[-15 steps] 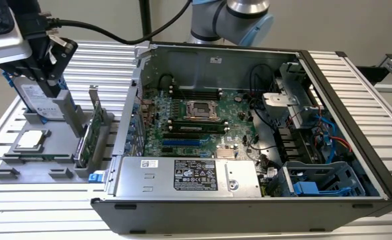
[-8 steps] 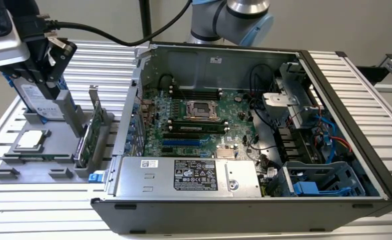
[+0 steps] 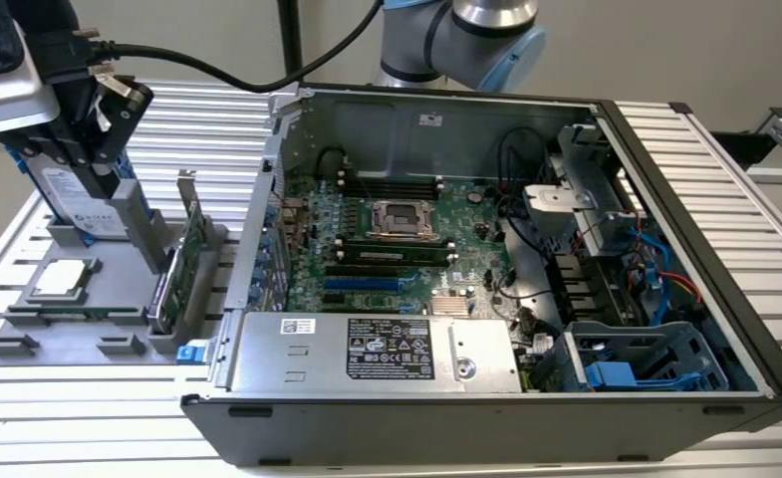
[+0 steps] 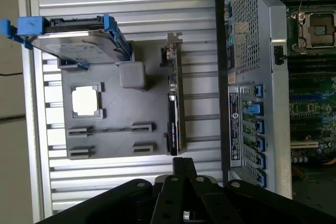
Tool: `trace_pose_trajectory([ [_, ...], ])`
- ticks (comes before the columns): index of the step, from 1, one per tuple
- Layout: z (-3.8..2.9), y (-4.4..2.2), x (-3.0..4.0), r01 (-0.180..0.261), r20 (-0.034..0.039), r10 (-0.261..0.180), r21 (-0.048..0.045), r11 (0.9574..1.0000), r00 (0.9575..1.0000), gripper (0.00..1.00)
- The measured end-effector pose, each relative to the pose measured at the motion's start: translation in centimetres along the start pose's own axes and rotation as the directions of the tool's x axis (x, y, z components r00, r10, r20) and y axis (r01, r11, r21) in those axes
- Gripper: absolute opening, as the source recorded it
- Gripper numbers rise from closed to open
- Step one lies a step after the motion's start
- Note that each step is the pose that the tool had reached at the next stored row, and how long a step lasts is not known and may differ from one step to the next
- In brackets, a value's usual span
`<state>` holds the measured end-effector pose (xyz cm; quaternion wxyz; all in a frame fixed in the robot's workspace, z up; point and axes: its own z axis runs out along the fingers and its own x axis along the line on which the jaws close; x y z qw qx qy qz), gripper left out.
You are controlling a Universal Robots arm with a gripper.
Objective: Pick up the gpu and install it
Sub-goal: 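Pick up the gpu and move the gpu toward the slot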
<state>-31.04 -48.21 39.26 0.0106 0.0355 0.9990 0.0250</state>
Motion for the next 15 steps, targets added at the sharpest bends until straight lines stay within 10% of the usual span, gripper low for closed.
trace_pose_trajectory([
  [4, 0.00, -0.01, 0.00, 0.000, 0.0000, 0.000, 0.0000, 1.0000, 1.0000, 0.00],
  [5, 0.00, -0.01, 0.00, 0.000, 0.0000, 0.000, 0.0000, 1.0000, 1.0000, 1.00],
  [15, 0.00, -0.05, 0.00, 0.000, 0.0000, 0.000, 0.0000, 1.0000, 1.0000, 1.00],
])
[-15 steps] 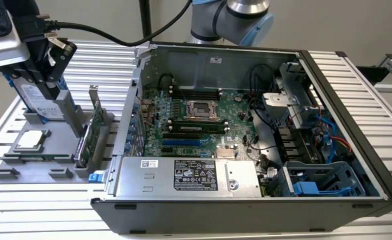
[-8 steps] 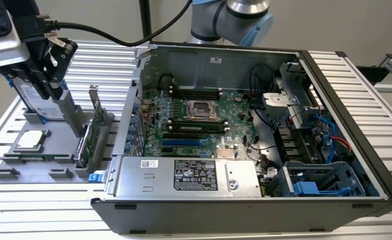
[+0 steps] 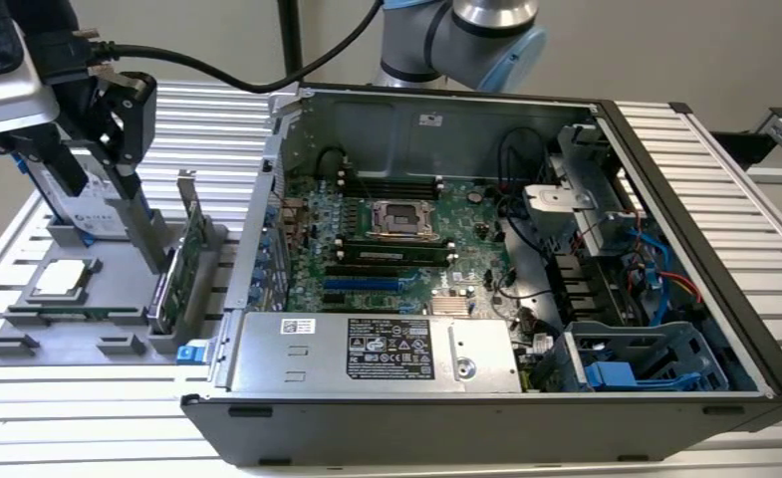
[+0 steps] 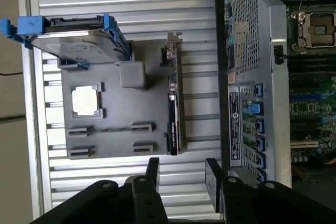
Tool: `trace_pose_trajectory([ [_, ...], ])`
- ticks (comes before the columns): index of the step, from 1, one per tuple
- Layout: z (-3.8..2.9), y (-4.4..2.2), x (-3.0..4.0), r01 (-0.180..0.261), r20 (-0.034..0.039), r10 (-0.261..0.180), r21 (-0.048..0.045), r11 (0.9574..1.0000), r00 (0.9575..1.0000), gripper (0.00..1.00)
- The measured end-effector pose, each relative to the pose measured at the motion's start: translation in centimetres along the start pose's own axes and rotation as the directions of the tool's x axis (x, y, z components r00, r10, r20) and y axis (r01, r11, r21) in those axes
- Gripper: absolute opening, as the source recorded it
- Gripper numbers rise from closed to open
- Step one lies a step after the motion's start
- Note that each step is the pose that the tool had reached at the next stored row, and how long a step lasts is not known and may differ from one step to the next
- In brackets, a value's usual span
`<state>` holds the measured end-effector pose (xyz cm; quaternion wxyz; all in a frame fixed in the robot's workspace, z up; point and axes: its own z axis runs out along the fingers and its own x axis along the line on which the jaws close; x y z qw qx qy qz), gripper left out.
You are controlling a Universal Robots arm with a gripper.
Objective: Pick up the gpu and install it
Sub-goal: 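Pick up the gpu and move the gpu toward the slot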
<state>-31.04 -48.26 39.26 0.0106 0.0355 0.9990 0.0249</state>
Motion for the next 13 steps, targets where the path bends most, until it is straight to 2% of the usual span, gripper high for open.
trace_pose_trajectory([
  [10, 0.02, -0.03, 0.00, 0.000, 0.0000, 0.000, 0.0000, 1.0000, 1.0000, 1.00],
  [13, 0.29, -0.05, 0.01, 0.000, 0.0000, 0.000, 0.0000, 1.0000, 1.0000, 1.00],
])
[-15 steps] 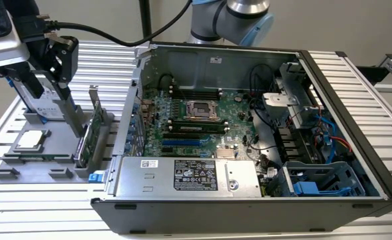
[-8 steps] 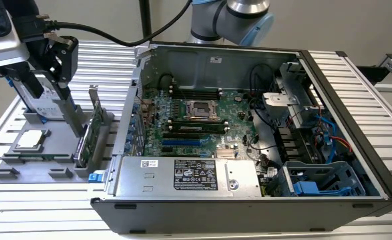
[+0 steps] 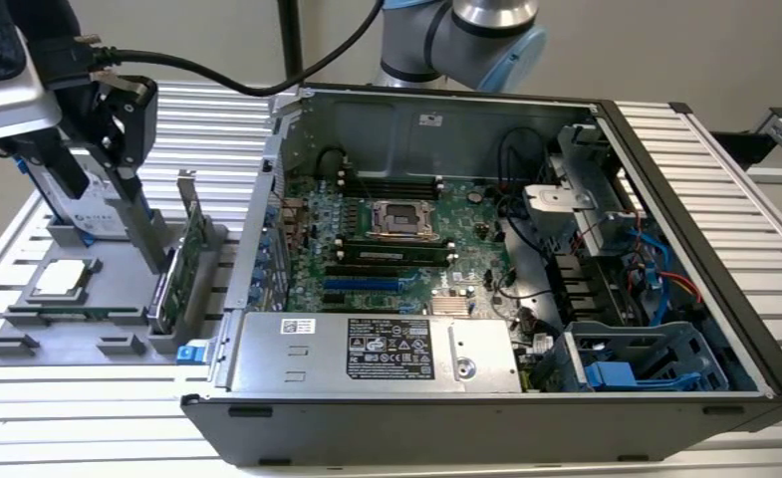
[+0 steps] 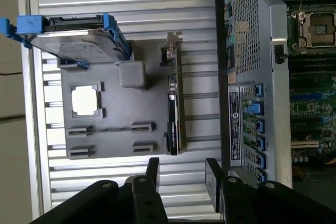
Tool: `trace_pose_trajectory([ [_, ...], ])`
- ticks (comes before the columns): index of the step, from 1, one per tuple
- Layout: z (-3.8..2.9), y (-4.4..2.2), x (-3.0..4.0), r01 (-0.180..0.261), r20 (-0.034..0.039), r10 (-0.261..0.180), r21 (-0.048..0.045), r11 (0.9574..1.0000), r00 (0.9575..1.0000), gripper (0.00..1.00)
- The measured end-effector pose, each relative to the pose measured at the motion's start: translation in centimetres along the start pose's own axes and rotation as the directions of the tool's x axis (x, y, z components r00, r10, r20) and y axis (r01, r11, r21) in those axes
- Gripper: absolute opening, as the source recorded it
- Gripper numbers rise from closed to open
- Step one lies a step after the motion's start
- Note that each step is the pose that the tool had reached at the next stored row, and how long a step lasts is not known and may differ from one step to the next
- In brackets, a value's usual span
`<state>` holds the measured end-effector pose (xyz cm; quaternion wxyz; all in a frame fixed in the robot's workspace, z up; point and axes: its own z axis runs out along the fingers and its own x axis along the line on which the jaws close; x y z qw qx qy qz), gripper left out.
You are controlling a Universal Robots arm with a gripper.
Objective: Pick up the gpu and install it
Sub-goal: 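Pick up the gpu and move the gpu toward the slot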
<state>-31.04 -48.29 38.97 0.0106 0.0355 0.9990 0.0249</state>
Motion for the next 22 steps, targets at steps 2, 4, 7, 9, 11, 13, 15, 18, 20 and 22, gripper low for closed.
trace_pose_trajectory([
  [2, 0.21, -0.01, 0.00, 0.000, 0.0001, 0.000, -0.0001, 1.0000, 1.0000, 1.00],
  [4, 0.40, -0.01, 0.00, 0.000, -0.0001, 0.000, 0.0001, 1.0000, 1.0000, 1.00],
  [7, 0.66, -0.01, -0.01, 0.000, 0.0000, 0.000, 0.0000, 1.0000, 1.0000, 1.00],
  [9, 0.83, 0.01, -0.01, 0.000, 0.0000, 0.000, 0.0000, 1.0000, 1.0000, 1.00],
  [11, 1.00, 0.03, -0.03, 0.000, 0.0000, 0.000, 0.0000, 1.0000, 1.0000, 1.00],
  [13, 1.16, 0.05, -0.08, 0.000, 0.0001, 0.000, -0.0002, 1.0000, 1.0000, 1.00],
  [15, 1.31, 0.07, -0.11, 0.000, 0.0001, 0.000, -0.0002, 1.0000, 1.0000, 1.00],
  [18, 1.58, 0.09, -0.15, 0.000, -0.0001, 0.000, 0.0001, 1.0000, 1.0000, 1.00],
  [20, 1.83, 0.10, -0.16, 0.000, 0.0001, 0.000, -0.0001, 1.0000, 1.0000, 1.00],
  [22, 1.97, 0.09, -0.17, 0.000, 0.0000, 0.000, 0.0000, 1.0000, 1.0000, 1.00],
])
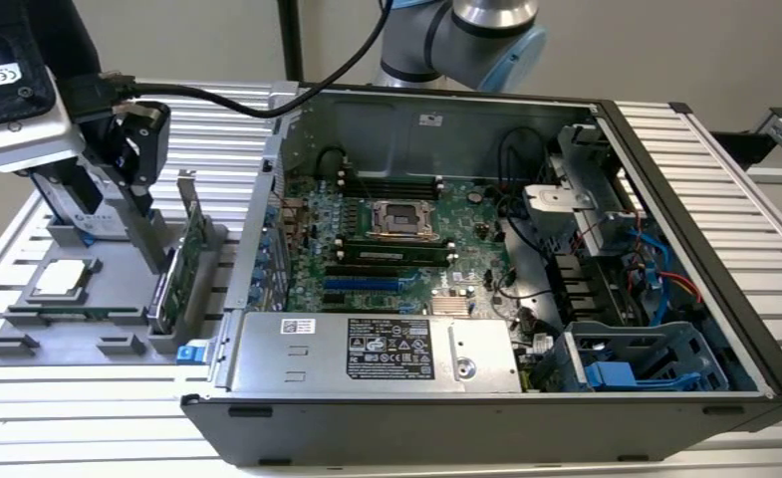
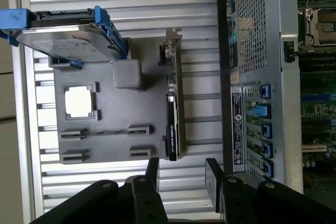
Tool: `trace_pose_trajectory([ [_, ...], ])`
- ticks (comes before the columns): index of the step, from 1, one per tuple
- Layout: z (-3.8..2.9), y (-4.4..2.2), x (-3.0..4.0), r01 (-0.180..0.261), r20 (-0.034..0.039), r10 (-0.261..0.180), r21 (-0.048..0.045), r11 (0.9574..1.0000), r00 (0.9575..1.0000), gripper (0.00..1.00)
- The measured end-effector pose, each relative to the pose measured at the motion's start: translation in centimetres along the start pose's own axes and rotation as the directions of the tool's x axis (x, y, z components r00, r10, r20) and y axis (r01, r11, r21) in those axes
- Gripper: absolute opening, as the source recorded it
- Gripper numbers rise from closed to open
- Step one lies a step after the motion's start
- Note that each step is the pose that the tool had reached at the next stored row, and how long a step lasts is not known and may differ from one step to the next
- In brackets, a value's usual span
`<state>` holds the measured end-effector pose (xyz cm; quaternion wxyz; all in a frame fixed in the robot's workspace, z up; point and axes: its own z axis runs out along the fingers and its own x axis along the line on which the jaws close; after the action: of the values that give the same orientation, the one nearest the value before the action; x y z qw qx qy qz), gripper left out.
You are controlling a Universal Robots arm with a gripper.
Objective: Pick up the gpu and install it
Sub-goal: 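Pick up the gpu and move the gpu toward the slot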
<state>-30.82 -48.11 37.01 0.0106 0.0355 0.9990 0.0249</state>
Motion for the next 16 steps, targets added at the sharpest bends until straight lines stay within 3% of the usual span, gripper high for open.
trace_pose_trajectory([
  [7, 0.06, 0.00, 0.00, 0.000, 0.0001, 0.000, -0.0002, 1.0000, 1.0000, 1.00],
  [16, 0.94, -0.01, 0.00, 0.000, 0.0000, 0.000, -0.0001, 1.0000, 1.0000, 1.00],
])
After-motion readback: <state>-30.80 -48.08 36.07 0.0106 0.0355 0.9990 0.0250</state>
